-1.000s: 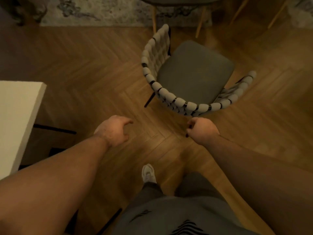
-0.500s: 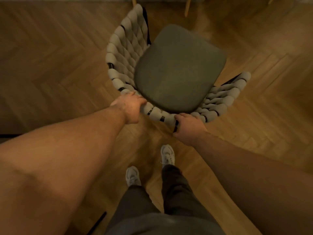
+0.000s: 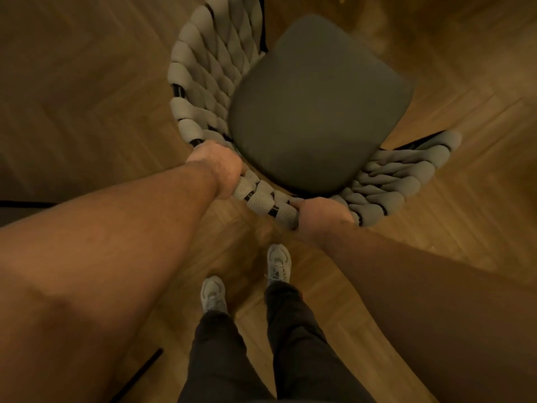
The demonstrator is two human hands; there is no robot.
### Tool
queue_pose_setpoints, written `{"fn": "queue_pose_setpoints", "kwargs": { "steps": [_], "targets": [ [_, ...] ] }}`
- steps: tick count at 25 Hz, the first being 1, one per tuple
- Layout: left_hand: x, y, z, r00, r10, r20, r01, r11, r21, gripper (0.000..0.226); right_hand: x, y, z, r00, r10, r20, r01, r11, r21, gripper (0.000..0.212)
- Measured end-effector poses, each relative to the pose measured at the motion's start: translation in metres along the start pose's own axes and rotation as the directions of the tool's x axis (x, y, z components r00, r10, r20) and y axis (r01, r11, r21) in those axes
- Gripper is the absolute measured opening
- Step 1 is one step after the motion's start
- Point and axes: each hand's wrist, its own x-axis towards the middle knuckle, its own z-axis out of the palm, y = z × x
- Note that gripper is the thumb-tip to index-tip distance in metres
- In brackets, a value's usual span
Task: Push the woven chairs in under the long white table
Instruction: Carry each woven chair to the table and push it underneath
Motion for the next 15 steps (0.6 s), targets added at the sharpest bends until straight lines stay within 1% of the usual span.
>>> {"fn": "queue_pose_setpoints", "kwargs": {
  "steps": [3, 5, 9, 12, 15],
  "targets": [
    [-0.011, 0.006, 0.004, 0.998, -0.046, 0.032, 0.047, 0.998, -0.037, 0.021, -0.009, -0.001, -0.002, 1.0, -0.009, 0.008, 0.009, 1.0, -0.026, 0.05],
    [-0.026, 0.011, 0.015, 0.997, -0.064, 0.044, 0.068, 0.995, -0.072, 0.021, -0.015, -0.003, -0.001, 0.999, -0.054, 0.006, 0.054, 0.996, -0.069, 0.05],
    [-0.065, 0.029, 0.044, 0.991, -0.104, 0.089, 0.12, 0.971, -0.207, 0.022, -0.03, -0.011, 0.002, 0.987, -0.16, 0.031, 0.163, 0.96, -0.226, 0.051],
    [-0.1, 0.045, 0.068, 0.985, -0.122, 0.119, 0.158, 0.92, -0.359, 0.035, -0.038, -0.016, 0.012, 0.974, -0.219, 0.049, 0.221, 0.9, -0.375, 0.054],
    [-0.137, 0.059, 0.094, 0.982, -0.078, 0.173, 0.157, 0.85, -0.504, 0.06, -0.045, -0.022, 0.019, 0.96, -0.257, 0.112, 0.278, 0.822, -0.496, 0.056]
  ]
}}
